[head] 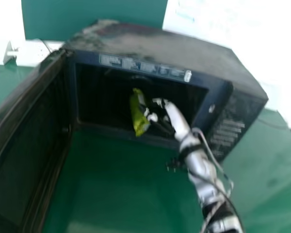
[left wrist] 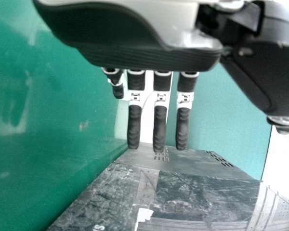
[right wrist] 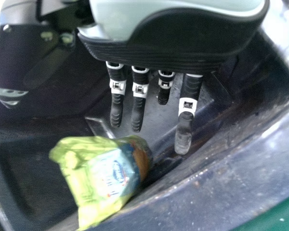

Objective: Put biscuit inside oven

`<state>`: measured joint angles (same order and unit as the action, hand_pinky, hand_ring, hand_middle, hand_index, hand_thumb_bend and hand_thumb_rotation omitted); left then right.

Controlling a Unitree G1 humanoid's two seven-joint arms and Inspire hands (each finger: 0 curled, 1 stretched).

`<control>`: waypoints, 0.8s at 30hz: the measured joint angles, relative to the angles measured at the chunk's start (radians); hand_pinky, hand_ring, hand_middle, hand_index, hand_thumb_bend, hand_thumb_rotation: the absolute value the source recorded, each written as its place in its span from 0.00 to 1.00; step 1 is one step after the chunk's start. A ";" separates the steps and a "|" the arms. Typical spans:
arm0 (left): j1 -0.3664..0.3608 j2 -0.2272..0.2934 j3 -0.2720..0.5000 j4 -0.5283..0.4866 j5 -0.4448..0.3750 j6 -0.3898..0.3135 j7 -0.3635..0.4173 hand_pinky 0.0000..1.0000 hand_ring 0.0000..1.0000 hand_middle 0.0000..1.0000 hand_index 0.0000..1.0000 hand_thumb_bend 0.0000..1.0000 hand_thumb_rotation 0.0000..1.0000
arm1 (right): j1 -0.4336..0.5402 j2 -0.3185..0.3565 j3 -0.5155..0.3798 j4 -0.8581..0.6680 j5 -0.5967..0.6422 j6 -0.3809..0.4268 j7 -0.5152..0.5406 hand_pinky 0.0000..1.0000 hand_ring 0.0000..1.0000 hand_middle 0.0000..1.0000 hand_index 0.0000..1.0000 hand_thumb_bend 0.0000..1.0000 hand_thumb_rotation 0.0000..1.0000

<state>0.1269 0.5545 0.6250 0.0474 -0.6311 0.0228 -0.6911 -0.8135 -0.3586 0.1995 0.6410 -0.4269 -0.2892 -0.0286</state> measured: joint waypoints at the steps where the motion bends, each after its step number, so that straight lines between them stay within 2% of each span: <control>1: 0.000 0.000 0.000 0.002 0.000 0.000 0.000 0.51 0.60 0.63 0.63 0.85 0.54 | 0.021 -0.006 -0.003 -0.033 -0.001 0.004 0.002 0.31 0.27 0.78 0.76 1.00 0.28; 5: -0.002 0.000 0.000 0.003 0.000 -0.001 0.000 0.51 0.60 0.65 0.63 0.85 0.56 | 0.115 -0.034 -0.029 -0.179 0.007 0.015 0.037 0.31 0.27 0.76 0.76 1.00 0.28; 6: -0.002 0.000 0.000 0.003 0.000 -0.001 0.000 0.51 0.60 0.65 0.63 0.84 0.53 | 0.137 -0.039 -0.039 -0.209 0.022 0.014 0.050 0.31 0.27 0.75 0.75 1.00 0.28; 9: -0.006 0.002 0.000 0.004 0.001 -0.003 0.000 0.60 0.66 0.68 0.64 0.85 0.55 | 0.200 -0.044 -0.075 -0.295 0.081 0.016 0.101 0.31 0.27 0.76 0.76 1.00 0.28; 14: -0.017 0.004 0.000 0.015 0.001 -0.006 -0.005 0.67 0.71 0.70 0.65 0.86 0.56 | 0.281 -0.046 -0.128 -0.404 0.140 0.031 0.137 0.32 0.29 0.77 0.76 0.97 0.27; 24: -0.026 0.007 0.000 0.037 0.007 -0.013 -0.011 0.65 0.72 0.75 0.70 0.83 0.52 | 0.443 -0.055 -0.212 -0.620 0.238 0.071 0.181 0.33 0.32 0.73 0.76 0.97 0.28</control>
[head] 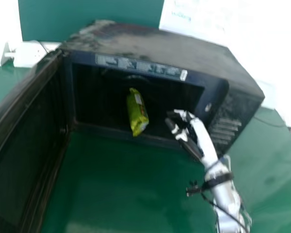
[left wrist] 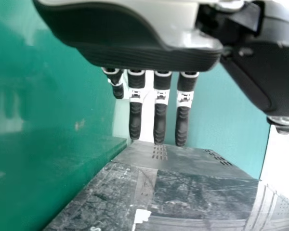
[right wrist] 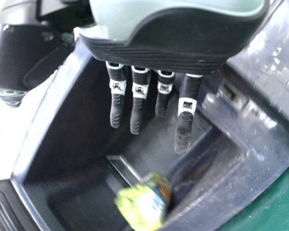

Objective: Put biscuit inside oven

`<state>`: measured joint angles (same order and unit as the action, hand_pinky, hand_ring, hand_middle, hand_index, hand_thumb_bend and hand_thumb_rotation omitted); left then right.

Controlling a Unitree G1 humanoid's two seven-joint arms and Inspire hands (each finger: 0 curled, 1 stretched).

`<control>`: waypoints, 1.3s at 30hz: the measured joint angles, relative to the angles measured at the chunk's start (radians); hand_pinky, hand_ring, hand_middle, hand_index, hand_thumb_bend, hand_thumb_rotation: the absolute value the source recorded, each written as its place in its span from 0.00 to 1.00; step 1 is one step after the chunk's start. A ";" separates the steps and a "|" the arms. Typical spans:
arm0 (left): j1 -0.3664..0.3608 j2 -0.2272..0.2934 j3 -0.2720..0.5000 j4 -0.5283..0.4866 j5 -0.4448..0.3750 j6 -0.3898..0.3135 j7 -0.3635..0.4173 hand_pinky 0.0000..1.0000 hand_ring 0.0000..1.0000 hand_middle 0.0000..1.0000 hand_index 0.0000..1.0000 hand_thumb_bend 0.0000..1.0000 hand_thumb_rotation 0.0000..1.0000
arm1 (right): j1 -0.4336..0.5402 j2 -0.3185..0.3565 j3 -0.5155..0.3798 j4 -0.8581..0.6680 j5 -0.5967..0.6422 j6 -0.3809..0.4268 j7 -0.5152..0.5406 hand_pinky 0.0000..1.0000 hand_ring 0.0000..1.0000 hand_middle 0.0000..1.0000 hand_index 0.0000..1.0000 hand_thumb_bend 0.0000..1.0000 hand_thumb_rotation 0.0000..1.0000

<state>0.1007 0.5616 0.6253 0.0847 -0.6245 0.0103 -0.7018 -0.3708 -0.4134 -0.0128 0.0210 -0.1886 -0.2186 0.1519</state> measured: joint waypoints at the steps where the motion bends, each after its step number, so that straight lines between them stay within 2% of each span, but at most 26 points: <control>1: -0.001 0.001 0.000 0.004 0.000 0.000 -0.001 0.65 0.72 0.75 0.71 0.84 0.53 | 0.015 0.000 -0.005 -0.022 0.011 0.004 0.007 0.32 0.31 0.73 0.77 0.98 0.28; 12: -0.010 0.004 0.002 0.015 0.012 -0.003 -0.006 0.65 0.72 0.75 0.71 0.79 0.52 | 0.178 0.031 -0.072 -0.212 0.231 0.028 0.093 0.32 0.29 0.73 0.77 0.98 0.29; 18: -0.014 0.006 0.002 0.023 0.016 -0.006 -0.008 0.64 0.77 0.77 0.74 0.78 0.59 | 0.254 0.051 -0.109 -0.299 0.344 0.086 0.121 0.32 0.30 0.75 0.78 0.98 0.30; 21: -0.018 0.009 0.002 0.040 0.016 -0.015 -0.016 0.69 0.78 0.79 0.76 0.78 0.61 | 0.290 0.053 -0.136 -0.327 0.402 0.114 0.140 0.32 0.29 0.76 0.78 0.96 0.29; 27: -0.028 0.010 0.002 0.041 0.016 -0.018 -0.019 0.78 0.82 0.82 0.78 0.79 0.66 | 0.343 0.049 -0.200 -0.339 0.548 0.162 0.216 0.32 0.28 0.72 0.77 0.96 0.29; 30: -0.025 0.010 0.002 0.036 0.019 -0.023 -0.011 0.80 0.82 0.83 0.80 0.75 0.67 | 0.368 0.047 -0.233 -0.340 0.587 0.195 0.230 0.33 0.31 0.74 0.78 0.95 0.30; 36: -0.020 0.010 0.002 0.029 0.026 -0.027 -0.008 0.74 0.80 0.81 0.80 0.78 0.70 | 0.405 0.034 -0.275 -0.345 0.606 0.223 0.252 0.34 0.33 0.79 0.79 0.92 0.31; 39: -0.020 0.010 0.002 0.029 0.029 -0.033 -0.009 0.76 0.81 0.82 0.80 0.76 0.71 | 0.425 0.032 -0.293 -0.356 0.637 0.250 0.257 0.34 0.33 0.79 0.78 0.91 0.32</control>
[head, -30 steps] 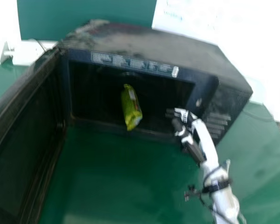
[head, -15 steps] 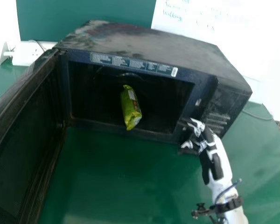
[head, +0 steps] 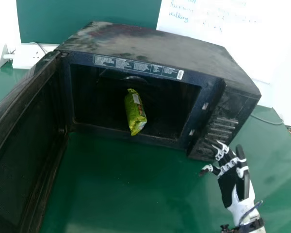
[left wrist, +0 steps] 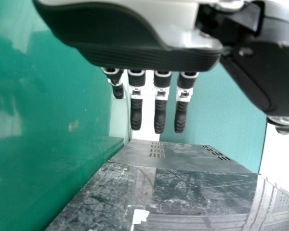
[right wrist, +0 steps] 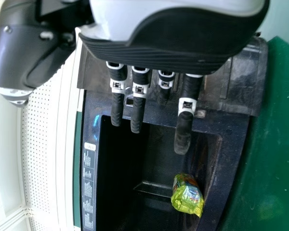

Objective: Put biscuit inside oven

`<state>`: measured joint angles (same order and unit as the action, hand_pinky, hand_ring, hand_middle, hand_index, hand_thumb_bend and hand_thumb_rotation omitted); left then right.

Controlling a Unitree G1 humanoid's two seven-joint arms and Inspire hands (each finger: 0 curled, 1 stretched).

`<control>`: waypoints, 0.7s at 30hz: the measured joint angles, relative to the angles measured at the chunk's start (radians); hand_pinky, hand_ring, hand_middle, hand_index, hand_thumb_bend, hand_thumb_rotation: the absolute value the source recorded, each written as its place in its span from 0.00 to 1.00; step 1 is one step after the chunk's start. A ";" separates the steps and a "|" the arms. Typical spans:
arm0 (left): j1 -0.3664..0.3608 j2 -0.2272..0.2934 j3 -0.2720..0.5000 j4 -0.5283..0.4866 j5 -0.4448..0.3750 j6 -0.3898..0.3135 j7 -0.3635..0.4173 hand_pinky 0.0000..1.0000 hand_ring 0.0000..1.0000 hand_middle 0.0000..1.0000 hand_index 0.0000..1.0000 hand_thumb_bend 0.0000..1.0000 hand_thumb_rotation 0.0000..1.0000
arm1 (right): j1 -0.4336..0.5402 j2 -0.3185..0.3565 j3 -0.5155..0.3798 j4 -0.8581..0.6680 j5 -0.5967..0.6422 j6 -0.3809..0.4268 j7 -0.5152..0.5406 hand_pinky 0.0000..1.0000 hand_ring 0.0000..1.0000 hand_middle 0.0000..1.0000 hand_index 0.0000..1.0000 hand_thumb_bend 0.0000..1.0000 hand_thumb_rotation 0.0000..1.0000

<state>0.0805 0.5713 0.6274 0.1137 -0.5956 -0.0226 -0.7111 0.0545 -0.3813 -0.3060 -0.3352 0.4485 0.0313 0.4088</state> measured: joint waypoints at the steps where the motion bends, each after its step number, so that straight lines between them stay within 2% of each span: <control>1: 0.000 0.000 0.000 0.000 0.003 -0.001 0.000 0.77 0.81 0.82 0.80 0.77 0.72 | 0.004 0.000 -0.006 -0.002 0.012 0.012 0.000 0.33 0.32 0.78 0.79 0.91 0.32; 4: -0.001 0.000 0.000 0.002 0.010 -0.009 0.000 0.81 0.83 0.84 0.82 0.76 0.76 | 0.012 0.000 -0.013 -0.003 0.044 0.035 0.007 0.34 0.33 0.78 0.79 0.90 0.33; 6: -0.003 0.000 0.000 0.006 0.017 -0.025 0.000 0.80 0.83 0.84 0.83 0.75 0.81 | 0.018 -0.001 -0.020 -0.005 0.056 0.050 0.014 0.34 0.34 0.78 0.79 0.88 0.36; 7: -0.004 0.000 0.000 0.009 0.027 -0.037 0.000 0.80 0.83 0.84 0.83 0.75 0.84 | 0.020 -0.003 -0.022 -0.005 0.056 0.055 0.014 0.34 0.35 0.78 0.79 0.87 0.40; 10: -0.006 0.000 0.000 0.018 0.052 -0.081 0.001 0.80 0.83 0.85 0.83 0.76 0.92 | 0.029 -0.010 -0.036 -0.014 0.059 0.083 0.012 0.35 0.38 0.78 0.80 0.83 0.62; 13: -0.009 0.000 0.000 0.044 0.075 -0.145 -0.007 0.80 0.83 0.84 0.84 0.79 0.95 | 0.034 -0.013 -0.056 -0.026 0.081 0.123 0.001 0.37 0.42 0.78 0.81 0.80 0.73; 16: -0.008 -0.003 -0.001 0.058 0.105 -0.221 -0.013 0.81 0.83 0.84 0.84 0.81 0.99 | 0.035 -0.012 -0.078 -0.026 0.100 0.147 -0.013 0.39 0.52 0.82 0.84 0.84 0.80; 21: -0.008 -0.025 -0.007 0.067 0.141 -0.341 -0.006 0.82 0.84 0.84 0.83 0.82 1.00 | 0.036 -0.005 -0.097 -0.027 0.105 0.154 -0.041 0.50 0.88 0.98 0.94 0.85 0.87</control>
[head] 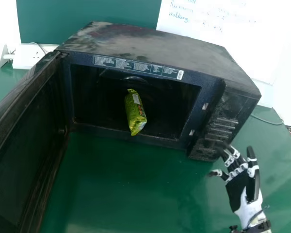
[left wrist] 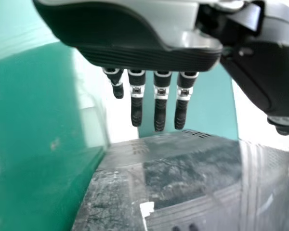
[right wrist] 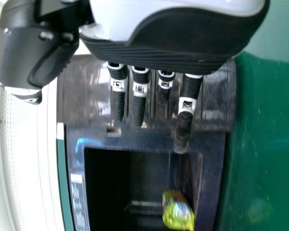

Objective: Put biscuit inside oven

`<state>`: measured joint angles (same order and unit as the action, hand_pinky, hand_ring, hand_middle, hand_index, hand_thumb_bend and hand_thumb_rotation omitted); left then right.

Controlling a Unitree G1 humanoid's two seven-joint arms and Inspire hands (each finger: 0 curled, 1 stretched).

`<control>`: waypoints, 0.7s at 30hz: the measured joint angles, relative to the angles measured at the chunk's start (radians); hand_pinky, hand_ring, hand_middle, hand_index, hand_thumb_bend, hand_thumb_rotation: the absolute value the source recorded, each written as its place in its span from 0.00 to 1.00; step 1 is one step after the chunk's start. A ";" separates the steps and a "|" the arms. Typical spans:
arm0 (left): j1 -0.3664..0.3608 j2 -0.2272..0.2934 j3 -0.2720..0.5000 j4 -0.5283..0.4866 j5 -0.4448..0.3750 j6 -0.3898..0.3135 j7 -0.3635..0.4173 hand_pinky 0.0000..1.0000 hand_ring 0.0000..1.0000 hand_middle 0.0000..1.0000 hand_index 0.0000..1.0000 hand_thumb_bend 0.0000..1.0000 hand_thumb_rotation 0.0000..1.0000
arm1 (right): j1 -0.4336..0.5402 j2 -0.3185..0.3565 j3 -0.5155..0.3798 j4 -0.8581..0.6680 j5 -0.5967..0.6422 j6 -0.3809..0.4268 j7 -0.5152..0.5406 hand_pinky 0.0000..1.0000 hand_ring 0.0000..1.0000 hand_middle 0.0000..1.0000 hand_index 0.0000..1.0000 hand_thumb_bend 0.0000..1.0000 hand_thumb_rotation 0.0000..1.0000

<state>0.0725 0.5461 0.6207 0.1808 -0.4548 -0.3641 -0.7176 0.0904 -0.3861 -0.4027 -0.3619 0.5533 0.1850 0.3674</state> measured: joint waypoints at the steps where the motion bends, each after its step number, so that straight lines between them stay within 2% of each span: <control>1: -0.001 -0.008 -0.002 0.009 0.009 -0.037 0.003 0.83 0.84 0.84 0.83 0.82 1.00 | 0.001 0.003 -0.001 -0.001 -0.001 0.003 -0.013 0.53 0.92 0.99 0.97 0.86 0.88; 4: -0.005 -0.030 -0.011 0.039 0.047 -0.146 0.015 0.86 0.86 0.87 0.83 0.83 1.00 | 0.002 0.008 -0.007 -0.009 -0.011 0.018 -0.057 0.63 0.99 1.00 1.00 0.88 0.90; 8: -0.017 -0.039 -0.023 0.086 0.094 -0.261 0.042 0.87 0.88 0.89 0.85 0.82 1.00 | 0.001 0.010 -0.015 -0.009 -0.025 0.018 -0.084 0.78 1.00 1.00 1.00 0.89 0.90; 10: -0.027 -0.042 -0.029 0.111 0.103 -0.312 0.052 0.88 0.88 0.90 0.86 0.82 1.00 | -0.002 0.012 -0.018 -0.009 -0.033 0.018 -0.091 0.80 1.00 1.00 1.00 0.88 0.88; 13: -0.037 -0.046 -0.049 0.137 0.109 -0.351 0.061 0.94 0.93 0.93 0.88 0.82 1.00 | -0.011 0.016 -0.019 0.000 -0.052 0.007 -0.095 0.83 1.00 1.00 1.00 0.91 0.86; 16: -0.040 -0.048 -0.066 0.151 0.118 -0.380 0.062 0.99 0.99 0.99 0.95 0.84 1.00 | -0.029 0.019 -0.022 0.028 -0.057 -0.016 -0.087 0.94 1.00 1.00 1.00 0.97 0.87; 18: -0.046 -0.047 -0.086 0.180 0.130 -0.435 0.059 1.00 1.00 1.00 0.99 0.86 1.00 | -0.034 0.019 -0.023 0.042 -0.062 -0.033 -0.079 0.99 1.00 1.00 1.00 1.00 0.89; 21: -0.063 -0.028 -0.112 0.237 0.155 -0.539 0.035 1.00 1.00 1.00 1.00 0.86 1.00 | -0.037 0.021 -0.023 0.055 -0.066 -0.060 -0.063 1.00 1.00 1.00 1.00 1.00 0.90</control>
<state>0.0100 0.5179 0.5088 0.4181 -0.3003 -0.9034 -0.6823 0.0530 -0.3646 -0.4262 -0.3067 0.4871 0.1248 0.3041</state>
